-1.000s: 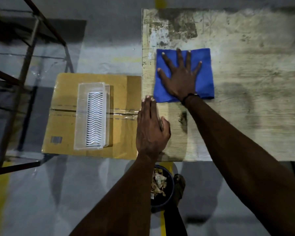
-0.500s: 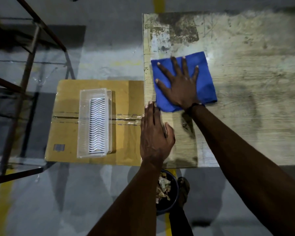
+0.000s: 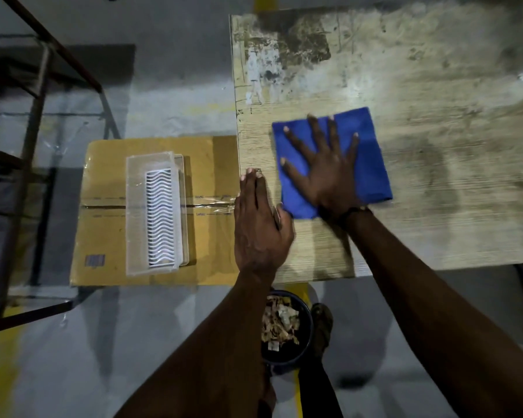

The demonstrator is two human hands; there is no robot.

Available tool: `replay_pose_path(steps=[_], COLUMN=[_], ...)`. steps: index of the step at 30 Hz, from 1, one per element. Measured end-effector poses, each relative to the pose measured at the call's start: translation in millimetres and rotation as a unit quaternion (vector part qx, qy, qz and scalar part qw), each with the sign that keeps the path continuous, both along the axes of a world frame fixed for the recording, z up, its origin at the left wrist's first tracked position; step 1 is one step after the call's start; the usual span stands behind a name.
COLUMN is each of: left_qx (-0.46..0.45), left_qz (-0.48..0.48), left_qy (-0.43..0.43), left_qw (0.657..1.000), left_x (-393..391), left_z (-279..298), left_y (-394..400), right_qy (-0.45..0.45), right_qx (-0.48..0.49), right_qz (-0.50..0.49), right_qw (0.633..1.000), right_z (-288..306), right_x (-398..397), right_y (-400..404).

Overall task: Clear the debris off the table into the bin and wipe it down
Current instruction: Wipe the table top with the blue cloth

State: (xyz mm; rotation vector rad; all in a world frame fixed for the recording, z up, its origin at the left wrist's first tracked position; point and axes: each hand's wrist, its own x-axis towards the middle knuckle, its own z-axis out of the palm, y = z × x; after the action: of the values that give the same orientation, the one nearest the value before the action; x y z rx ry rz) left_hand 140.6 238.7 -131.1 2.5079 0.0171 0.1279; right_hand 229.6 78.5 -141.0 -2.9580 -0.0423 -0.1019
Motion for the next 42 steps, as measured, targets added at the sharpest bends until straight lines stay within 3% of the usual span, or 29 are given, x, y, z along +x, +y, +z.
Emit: replay_pose_path(steps=[4, 8, 11, 14, 17, 22, 25, 28, 31, 35, 38, 42], left_qx=[0.004, 0.006, 0.011, 0.013, 0.012, 0.026, 0.021, 0.017, 0.018, 0.005, 0.003, 0.006], left_qz=[0.003, 0.002, 0.002, 0.002, 0.0, 0.001, 0.0, -0.005, -0.003, -0.006, -0.002, -0.004], left_qy=[-0.009, -0.015, -0.026, -0.033, -0.035, -0.038, -0.041, -0.032, -0.024, -0.023, -0.033, -0.049], left_qw=[1.0, 1.0, 1.0, 0.999, 0.999, 0.999, 0.999, 0.999, 1.0, 1.0, 0.999, 0.999], left_x=[1, -1, 0, -1, -1, -1, -1, -1, -2, -2, -2, -1], left_z=[-2, -1, -3, -3, -5, -8, -7, -5, -6, -4, -3, -3], left_y=[1, -1, 0, -1, -1, -2, -2, -1, 0, -1, -2, 0], right_qy=[0.014, 0.023, 0.012, 0.0, 0.016, 0.013, 0.007, 0.003, 0.022, 0.016, 0.002, -0.03], right_qx=[0.023, 0.036, 0.017, -0.002, 0.004, 0.032, 0.014, -0.014, 0.002, 0.038, 0.029, -0.009], right_qz=[-0.043, -0.131, -0.089, -0.019, -0.051, -0.137, -0.08, -0.024, -0.074, -0.144, -0.099, 0.013], right_qw=[0.999, 0.99, 0.996, 1.0, 0.999, 0.99, 0.997, 1.0, 0.997, 0.989, 0.995, 0.999], right_z=[2, 4, 2, 0, -1, 1, -2, -3, -2, 0, -6, -9], right_x=[-43, -7, -9, -69, -108, -55, -57, -109, -132, -75, -39, -67], right_y=[-51, -70, -36, -26, -61, -72, -33, -32, -73, -94, -58, -40])
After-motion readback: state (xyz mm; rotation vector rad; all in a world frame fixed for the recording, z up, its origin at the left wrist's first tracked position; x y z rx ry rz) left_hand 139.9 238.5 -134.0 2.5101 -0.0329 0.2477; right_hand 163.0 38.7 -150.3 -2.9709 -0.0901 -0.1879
